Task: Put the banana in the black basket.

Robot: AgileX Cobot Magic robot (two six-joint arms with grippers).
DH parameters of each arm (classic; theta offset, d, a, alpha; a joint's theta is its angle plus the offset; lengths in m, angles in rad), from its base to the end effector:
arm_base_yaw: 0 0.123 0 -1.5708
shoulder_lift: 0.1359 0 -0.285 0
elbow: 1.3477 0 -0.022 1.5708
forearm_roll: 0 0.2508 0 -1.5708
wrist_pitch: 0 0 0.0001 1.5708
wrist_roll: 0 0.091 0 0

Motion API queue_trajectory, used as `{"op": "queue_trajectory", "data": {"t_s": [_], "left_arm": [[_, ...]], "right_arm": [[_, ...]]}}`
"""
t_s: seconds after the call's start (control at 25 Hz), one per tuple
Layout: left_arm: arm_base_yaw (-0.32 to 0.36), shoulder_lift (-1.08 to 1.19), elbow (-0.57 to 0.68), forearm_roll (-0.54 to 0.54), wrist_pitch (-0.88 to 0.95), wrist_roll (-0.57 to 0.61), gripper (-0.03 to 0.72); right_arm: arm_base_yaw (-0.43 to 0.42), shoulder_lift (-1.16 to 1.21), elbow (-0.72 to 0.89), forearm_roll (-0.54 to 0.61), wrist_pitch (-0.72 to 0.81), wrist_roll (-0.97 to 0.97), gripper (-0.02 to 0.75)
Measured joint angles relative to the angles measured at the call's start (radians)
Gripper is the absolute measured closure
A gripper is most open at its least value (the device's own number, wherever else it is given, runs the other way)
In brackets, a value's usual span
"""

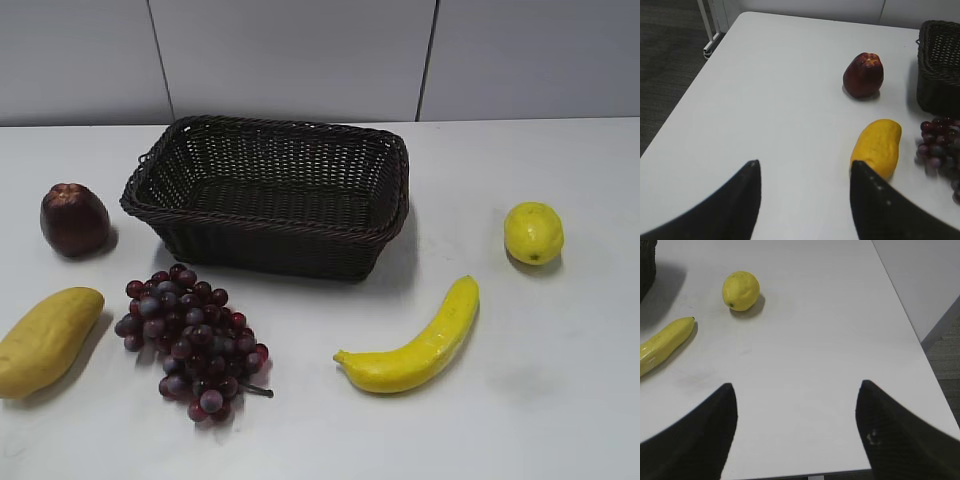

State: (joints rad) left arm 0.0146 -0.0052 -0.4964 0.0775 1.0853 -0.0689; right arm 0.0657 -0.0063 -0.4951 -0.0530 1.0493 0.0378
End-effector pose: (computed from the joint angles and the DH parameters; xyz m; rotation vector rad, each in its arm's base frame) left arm -0.0065 0.0061 0.2745 -0.0910 2.0633 0.0596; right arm -0.0045 -0.0045 0.2769 -0.0262 2.0302 0.0019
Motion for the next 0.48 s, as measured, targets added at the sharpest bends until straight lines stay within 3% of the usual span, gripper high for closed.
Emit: {"op": "queue_trajectory", "data": {"t_s": [0.48], "left_arm": [[0.000, 0.000, 0.000, 0.000, 0.000, 0.000, 0.129]], "right_arm": [[0.000, 0.000, 0.000, 0.000, 0.000, 0.000, 0.148]]}}
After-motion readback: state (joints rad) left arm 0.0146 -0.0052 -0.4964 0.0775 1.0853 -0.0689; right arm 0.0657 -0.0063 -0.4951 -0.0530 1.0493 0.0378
